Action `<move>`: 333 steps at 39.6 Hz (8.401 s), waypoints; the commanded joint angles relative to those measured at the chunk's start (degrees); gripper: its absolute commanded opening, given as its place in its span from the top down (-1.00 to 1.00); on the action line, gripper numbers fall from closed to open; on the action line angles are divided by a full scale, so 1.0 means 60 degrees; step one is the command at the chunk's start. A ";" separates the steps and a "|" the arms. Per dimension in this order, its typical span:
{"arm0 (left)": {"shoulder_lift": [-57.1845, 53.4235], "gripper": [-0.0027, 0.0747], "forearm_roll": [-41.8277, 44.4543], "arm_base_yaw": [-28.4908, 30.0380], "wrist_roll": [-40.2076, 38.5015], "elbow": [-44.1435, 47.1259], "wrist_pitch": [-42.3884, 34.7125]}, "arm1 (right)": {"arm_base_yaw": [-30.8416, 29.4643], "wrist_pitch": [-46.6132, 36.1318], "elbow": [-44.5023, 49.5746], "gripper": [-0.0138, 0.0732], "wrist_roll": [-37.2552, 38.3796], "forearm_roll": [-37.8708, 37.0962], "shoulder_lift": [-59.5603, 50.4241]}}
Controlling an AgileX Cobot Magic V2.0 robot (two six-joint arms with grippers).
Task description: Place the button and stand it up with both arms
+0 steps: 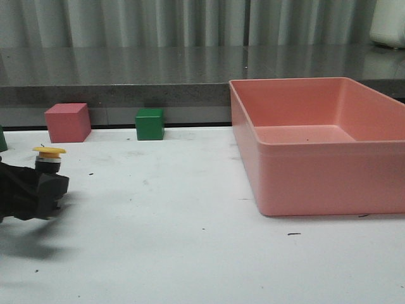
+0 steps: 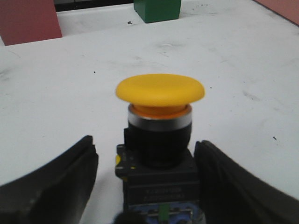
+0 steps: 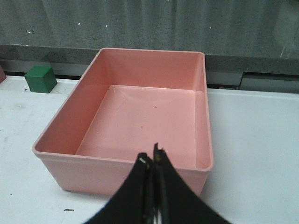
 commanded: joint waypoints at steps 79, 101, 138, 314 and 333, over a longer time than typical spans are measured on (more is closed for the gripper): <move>-1.6213 0.36 0.0441 0.0021 -0.2833 -0.0463 1.2684 | -0.0065 -0.0793 -0.0248 0.84 -0.0104 -0.0132 0.0038; -1.6672 0.98 0.0441 0.0021 -0.2833 -0.0463 1.2567 | -0.0065 -0.0793 -0.0248 0.84 -0.0104 -0.0132 0.0038; -1.6672 0.98 -0.2082 0.0021 -0.0193 -0.0427 1.2567 | -0.0065 -0.0793 -0.0248 0.84 -0.0104 -0.0132 0.0038; -1.8972 0.98 -0.3017 0.2291 0.0108 0.3820 1.1962 | -0.1118 -0.1580 0.3900 0.84 -0.0104 0.0223 -0.4121; -1.8972 0.98 -0.3017 0.2291 0.0108 0.3820 1.1962 | -0.1118 -0.1580 0.3900 0.84 -0.0104 0.0223 -0.4121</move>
